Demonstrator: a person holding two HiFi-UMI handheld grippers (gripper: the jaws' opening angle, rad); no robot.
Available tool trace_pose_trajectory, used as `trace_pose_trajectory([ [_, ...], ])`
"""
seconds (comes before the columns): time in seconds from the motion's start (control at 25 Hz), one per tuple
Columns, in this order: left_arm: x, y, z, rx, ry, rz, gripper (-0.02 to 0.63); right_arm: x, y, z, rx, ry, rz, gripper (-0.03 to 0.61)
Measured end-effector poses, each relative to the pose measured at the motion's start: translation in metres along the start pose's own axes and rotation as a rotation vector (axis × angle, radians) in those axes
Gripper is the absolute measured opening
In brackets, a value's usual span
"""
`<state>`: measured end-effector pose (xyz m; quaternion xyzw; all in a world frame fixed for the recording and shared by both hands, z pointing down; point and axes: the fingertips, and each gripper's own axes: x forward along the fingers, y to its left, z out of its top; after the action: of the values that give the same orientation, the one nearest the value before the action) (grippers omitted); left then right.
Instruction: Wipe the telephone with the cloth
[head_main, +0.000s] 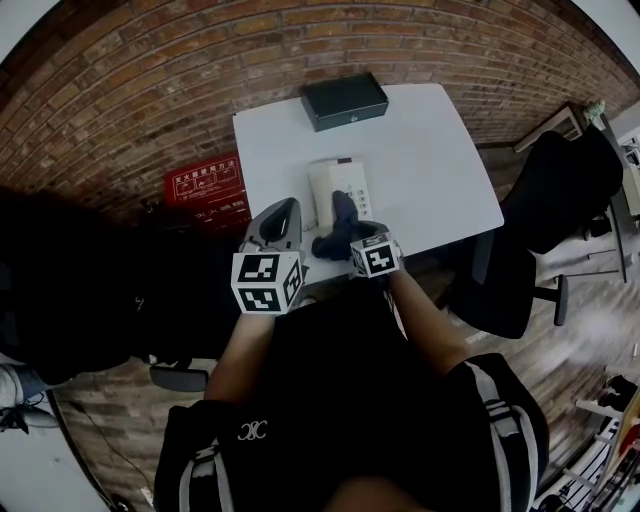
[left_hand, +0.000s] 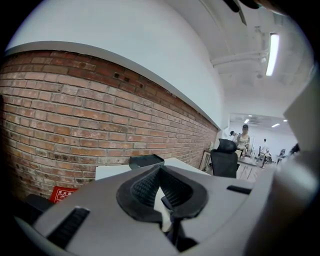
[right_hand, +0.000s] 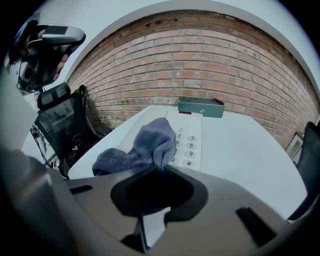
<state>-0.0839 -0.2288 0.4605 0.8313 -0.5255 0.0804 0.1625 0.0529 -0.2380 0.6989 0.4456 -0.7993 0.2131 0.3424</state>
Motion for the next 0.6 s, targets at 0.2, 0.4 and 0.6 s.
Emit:
trace_pose_trajectory([
  [0.2,0.001,-0.003,0.0,0.006,0.0,-0.011,-0.008,-0.006,-0.005,0.001,0.01,-0.006,-0.019,0.026],
  [0.4,0.001,-0.005,0.0,0.007,0.003,-0.019,-0.008,-0.005,-0.024,-0.014,0.109,0.019,-0.043,0.026],
  [0.6,0.001,-0.004,0.0,0.003,0.0,-0.024,-0.008,-0.012,-0.04,-0.013,0.106,0.009,-0.076,0.026],
])
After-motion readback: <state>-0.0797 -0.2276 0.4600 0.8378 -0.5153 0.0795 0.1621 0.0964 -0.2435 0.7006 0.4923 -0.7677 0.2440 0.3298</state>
